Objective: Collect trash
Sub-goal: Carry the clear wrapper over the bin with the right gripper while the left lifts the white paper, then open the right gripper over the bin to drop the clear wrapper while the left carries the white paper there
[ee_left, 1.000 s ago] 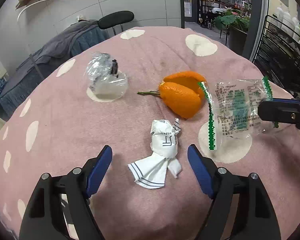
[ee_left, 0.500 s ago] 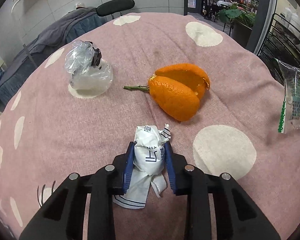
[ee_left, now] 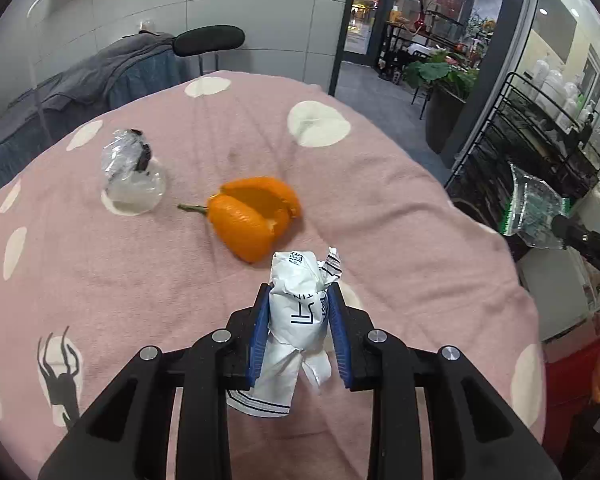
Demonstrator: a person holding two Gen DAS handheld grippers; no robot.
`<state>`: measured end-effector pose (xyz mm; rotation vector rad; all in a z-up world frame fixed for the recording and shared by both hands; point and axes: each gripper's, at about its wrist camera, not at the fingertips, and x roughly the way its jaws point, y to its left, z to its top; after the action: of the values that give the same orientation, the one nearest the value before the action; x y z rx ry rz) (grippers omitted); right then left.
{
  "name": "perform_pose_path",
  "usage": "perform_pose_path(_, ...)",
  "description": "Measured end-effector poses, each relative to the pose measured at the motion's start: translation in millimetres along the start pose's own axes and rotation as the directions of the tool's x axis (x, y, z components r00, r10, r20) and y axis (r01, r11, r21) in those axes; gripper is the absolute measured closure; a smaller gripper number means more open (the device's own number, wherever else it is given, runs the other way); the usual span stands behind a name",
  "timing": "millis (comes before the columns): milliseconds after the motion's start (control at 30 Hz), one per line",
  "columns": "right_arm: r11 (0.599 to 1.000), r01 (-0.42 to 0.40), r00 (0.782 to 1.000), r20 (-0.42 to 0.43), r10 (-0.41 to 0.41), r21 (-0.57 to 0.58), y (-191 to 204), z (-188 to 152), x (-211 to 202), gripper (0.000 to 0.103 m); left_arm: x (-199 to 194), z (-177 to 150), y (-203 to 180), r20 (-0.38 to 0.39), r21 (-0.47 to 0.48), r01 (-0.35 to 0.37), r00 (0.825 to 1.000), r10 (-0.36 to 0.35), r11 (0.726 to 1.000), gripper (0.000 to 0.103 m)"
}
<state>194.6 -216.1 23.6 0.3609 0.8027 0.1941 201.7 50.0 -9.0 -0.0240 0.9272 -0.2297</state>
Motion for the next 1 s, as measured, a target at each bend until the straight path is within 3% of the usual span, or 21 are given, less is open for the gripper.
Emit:
perform_pose_path(400,0.968,0.194,0.979,0.031,-0.201,0.157,-104.7,1.1,-11.4,0.088,7.2,19.5,-85.8,0.029,0.122,0.170,0.984,-0.175,0.978,0.075)
perform_pose_path(700,0.925,0.312,0.950,-0.096,-0.298,0.218,-169.3,-14.0,42.3,0.088,23.0,31.4,-143.3,0.005,0.209,0.246,0.967,-0.253,0.946,0.075)
perform_pose_path(1000,0.883,0.416,0.900,-0.234,-0.367,0.216,-214.7,-32.9,105.5,0.088,45.4,37.1,-173.1,-0.051,0.229,0.288,0.958,-0.284,0.930,0.075)
